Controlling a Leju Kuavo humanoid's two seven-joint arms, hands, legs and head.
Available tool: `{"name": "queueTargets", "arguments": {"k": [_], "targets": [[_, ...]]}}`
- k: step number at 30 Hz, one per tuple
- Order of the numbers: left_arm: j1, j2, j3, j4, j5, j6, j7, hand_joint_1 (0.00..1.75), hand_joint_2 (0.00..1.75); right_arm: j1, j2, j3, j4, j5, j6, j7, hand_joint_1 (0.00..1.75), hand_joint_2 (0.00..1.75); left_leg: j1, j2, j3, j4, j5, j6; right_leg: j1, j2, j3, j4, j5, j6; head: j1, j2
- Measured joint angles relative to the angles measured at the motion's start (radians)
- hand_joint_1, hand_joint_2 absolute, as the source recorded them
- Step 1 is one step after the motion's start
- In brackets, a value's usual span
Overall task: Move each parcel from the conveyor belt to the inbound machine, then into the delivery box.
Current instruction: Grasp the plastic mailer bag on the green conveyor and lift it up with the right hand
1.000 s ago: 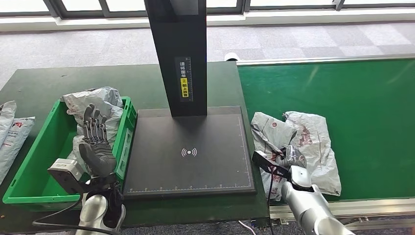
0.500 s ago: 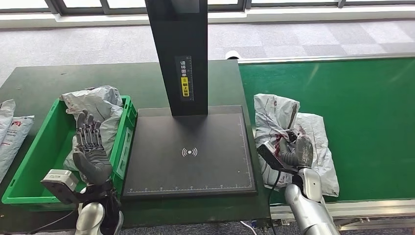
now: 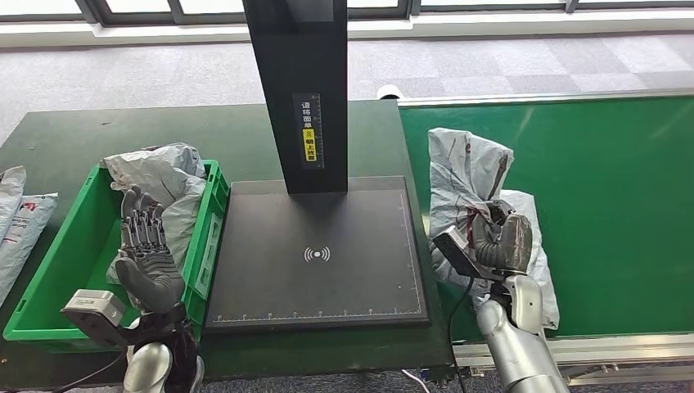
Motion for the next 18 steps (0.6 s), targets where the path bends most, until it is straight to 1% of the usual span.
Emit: {"name": "queueTargets", "arguments": {"k": [9, 11, 15, 18], "targets": [[0.016, 0.000, 0.000, -0.021, -0.011, 0.005, 0.000, 0.00, 0.00, 0.005, 0.016, 0.000, -0.054, -0.016, -0.016, -0.018, 1.75, 1.75, 0.000, 0.000, 0.000, 0.000, 0.000, 0.000, 0.000, 0.000, 0.000, 0.000, 0.000, 0.000, 0.000, 0.000], [0.018, 0.000, 0.000, -0.024, -0.014, 0.007, 0.000, 0.00, 0.00, 0.011, 0.024, 0.000, -0.076, -0.031, -0.018, -0.047, 1.75, 1.75, 0.000, 0.000, 0.000, 0.000, 0.000, 0.000, 0.000, 0.000, 0.000, 0.000, 0.000, 0.000, 0.000, 0.000], [0.019, -0.002, 0.000, -0.026, -0.020, 0.009, 0.000, 0.00, 0.00, 0.015, 0.063, 0.001, -0.141, -0.065, -0.023, -0.164, 1.75, 1.75, 0.000, 0.000, 0.000, 0.000, 0.000, 0.000, 0.000, 0.001, 0.000, 0.000, 0.000, 0.000, 0.000, 0.000], [0.018, -0.006, 0.000, -0.025, -0.023, 0.009, 0.000, 0.00, 0.00, 0.007, 0.095, 0.018, -0.184, -0.099, -0.025, -0.205, 1.75, 1.75, 0.000, 0.001, 0.000, 0.000, 0.000, 0.000, 0.000, 0.001, 0.000, 0.000, 0.000, 0.000, 0.000, 0.000]]}}
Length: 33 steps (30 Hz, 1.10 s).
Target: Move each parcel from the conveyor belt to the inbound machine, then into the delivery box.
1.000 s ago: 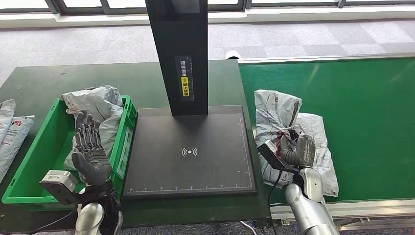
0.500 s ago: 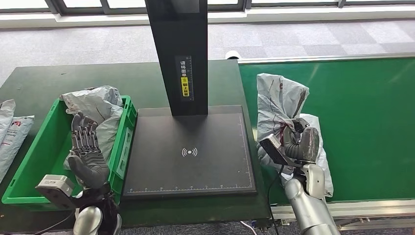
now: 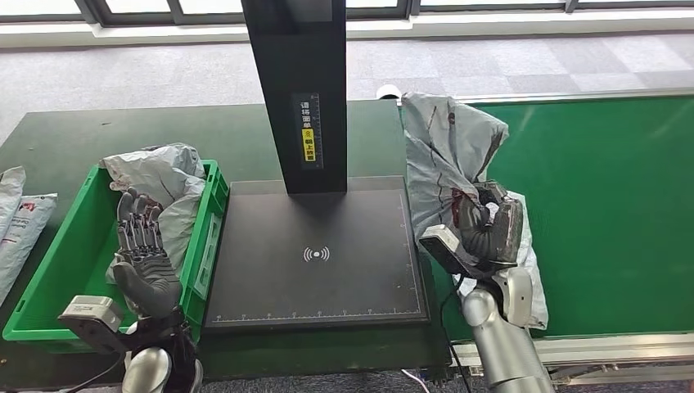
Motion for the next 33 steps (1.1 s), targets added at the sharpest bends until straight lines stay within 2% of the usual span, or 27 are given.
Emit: {"name": "queueTargets", "arguments": {"k": [3, 7, 13, 18, 23, 26, 30, 33], "targets": [[-0.005, -0.006, 0.000, 0.004, -0.002, 0.001, 0.000, 0.00, 0.00, -0.023, 0.023, 0.053, -0.034, -0.052, 0.001, 0.001, 1.75, 1.75, 0.000, 0.000, 0.000, 0.000, 0.001, 0.000, 0.000, 0.000, 0.000, 0.000, 0.000, 0.000, 0.000, 0.000], [-0.019, -0.015, 0.000, 0.014, -0.005, 0.000, 0.000, 0.00, 0.00, -0.058, 0.045, 0.158, -0.060, -0.067, 0.016, 0.049, 1.75, 1.75, 0.000, 0.001, 0.001, 0.000, 0.001, 0.000, 0.000, 0.001, 0.000, 0.000, 0.000, 0.000, 0.000, 0.000], [-0.034, -0.021, 0.000, 0.027, -0.005, -0.001, 0.000, 0.00, 0.00, -0.088, 0.068, 0.312, -0.063, -0.077, 0.067, 0.076, 1.75, 1.75, 0.000, 0.001, 0.001, 0.000, 0.001, 0.000, 0.000, 0.001, 0.000, 0.000, 0.000, 0.000, 0.000, 0.000], [-0.036, -0.021, 0.000, 0.033, 0.004, -0.001, 0.000, 0.00, 0.00, -0.109, 0.080, 0.393, -0.061, -0.099, 0.113, 0.093, 1.75, 1.75, 0.000, 0.001, 0.000, 0.000, 0.001, 0.000, 0.000, 0.001, 0.000, 0.000, 0.000, 0.000, 0.000, 0.000], [-0.037, -0.021, -0.001, 0.033, 0.017, 0.000, 0.000, 0.00, 0.00, -0.173, 0.092, 0.422, -0.002, -0.177, 0.183, 0.072, 1.75, 1.75, 0.000, 0.001, 0.000, 0.000, 0.001, 0.000, 0.000, 0.000, 0.000, 0.000, 0.000, 0.000, 0.000, 0.000], [-0.037, -0.021, -0.001, 0.033, 0.018, 0.001, 0.000, 0.00, 0.00, -0.183, 0.094, 0.423, 0.014, -0.186, 0.188, 0.062, 1.75, 1.75, 0.000, 0.001, 0.000, 0.000, 0.001, 0.000, 0.000, 0.000, 0.000, 0.000, 0.000, 0.000, 0.000, 0.000], [-0.041, -0.021, -0.004, 0.039, 0.021, 0.005, 0.000, 0.00, 0.00, -0.235, 0.112, 0.423, 0.148, -0.219, 0.191, 0.006, 1.75, 1.75, 0.000, 0.000, 0.000, 0.000, 0.002, 0.000, 0.000, 0.000, 0.000, 0.000, 0.001, 0.000, 0.000, 0.000], [-0.042, -0.021, -0.004, 0.042, 0.022, 0.006, 0.000, 0.00, 0.00, -0.251, 0.118, 0.423, 0.194, -0.223, 0.189, 0.000, 1.75, 1.75, 0.000, 0.000, 0.000, 0.000, 0.002, 0.000, 0.000, 0.000, 0.000, 0.000, 0.001, 0.000, 0.000, 0.000]]}}
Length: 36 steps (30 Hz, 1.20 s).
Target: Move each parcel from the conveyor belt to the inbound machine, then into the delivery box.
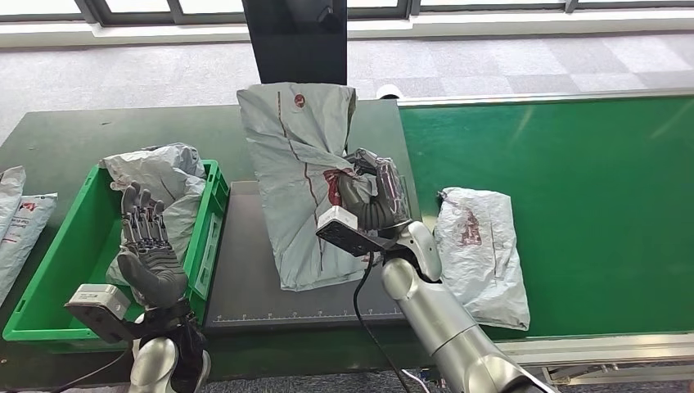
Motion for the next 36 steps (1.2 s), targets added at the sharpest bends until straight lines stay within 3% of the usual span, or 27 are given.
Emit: {"name": "queueTargets", "arguments": {"k": [14, 25, 35, 36], "targets": [[-0.009, 0.000, 0.000, 0.011, 0.000, 0.001, 0.000, 0.00, 0.00, -0.006, 0.018, 0.000, 0.166, -0.031, 0.023, -0.015, 1.75, 1.75, 0.000, 0.000, 0.000, 0.000, 0.000, 0.000, 0.000, 0.000, 0.000, 0.000, 0.000, 0.000, 0.000, 0.000], [-0.032, -0.014, -0.014, 0.024, -0.021, -0.006, 0.024, 0.00, 0.00, -0.007, 0.032, -0.024, 0.293, -0.011, 0.040, 0.099, 1.75, 1.75, 0.000, 0.000, 0.000, 0.000, 0.000, 0.000, 0.000, 0.000, -0.001, 0.000, 0.000, 0.000, 0.000, 0.000], [-0.056, -0.025, -0.017, 0.034, -0.027, -0.008, 0.041, 0.00, 0.00, -0.008, 0.034, -0.048, 0.391, 0.013, 0.043, 0.145, 1.75, 1.75, 0.000, 0.001, 0.000, 0.000, 0.000, 0.000, 0.000, 0.001, -0.001, 0.000, 0.000, 0.000, 0.000, 0.000], [-0.057, -0.025, -0.017, 0.034, -0.027, -0.008, 0.041, 0.00, 0.00, -0.008, 0.034, -0.048, 0.396, 0.013, 0.043, 0.146, 1.45, 1.75, 0.000, 0.001, 0.000, 0.000, 0.000, 0.000, 0.000, 0.001, -0.001, 0.000, 0.000, 0.000, 0.000, 0.000]]}}
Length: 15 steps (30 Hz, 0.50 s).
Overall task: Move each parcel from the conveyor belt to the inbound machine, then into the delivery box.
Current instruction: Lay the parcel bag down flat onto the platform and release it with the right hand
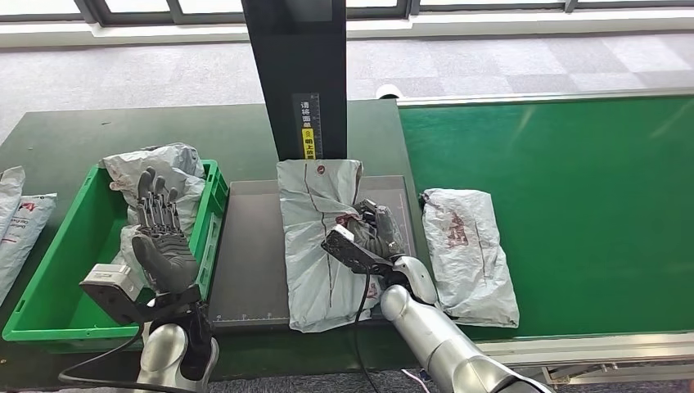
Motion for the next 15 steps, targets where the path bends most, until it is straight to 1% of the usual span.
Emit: {"name": "queueTargets", "arguments": {"k": [3, 4, 15], "targets": [[-0.001, 0.000, 0.000, 0.001, 0.000, 0.000, 0.000, 0.00, 0.00, -0.001, 0.000, -0.001, 0.010, 0.000, 0.000, 0.000, 0.14, 1.75, 0.000, 0.000, 0.000, 0.000, 0.000, 0.000, 0.000, 0.000, 0.000, 0.000, 0.000, 0.000, 0.000, 0.000], [-0.002, 0.000, 0.000, 0.002, 0.000, 0.000, 0.000, 0.00, 0.00, -0.002, 0.000, -0.002, 0.013, 0.000, 0.000, 0.000, 0.00, 1.75, 0.000, 0.000, 0.000, 0.000, 0.000, 0.000, 0.000, 0.000, 0.000, 0.000, 0.000, 0.000, 0.000, 0.000], [-0.016, 0.000, -0.014, 0.020, -0.015, -0.007, 0.000, 0.00, 0.00, -0.001, 0.008, -0.017, 0.020, 0.018, 0.020, -0.017, 0.00, 1.75, 0.000, 0.000, 0.000, 0.000, 0.000, 0.000, 0.000, 0.000, 0.000, 0.000, 0.000, 0.000, 0.000, 0.000]]}}
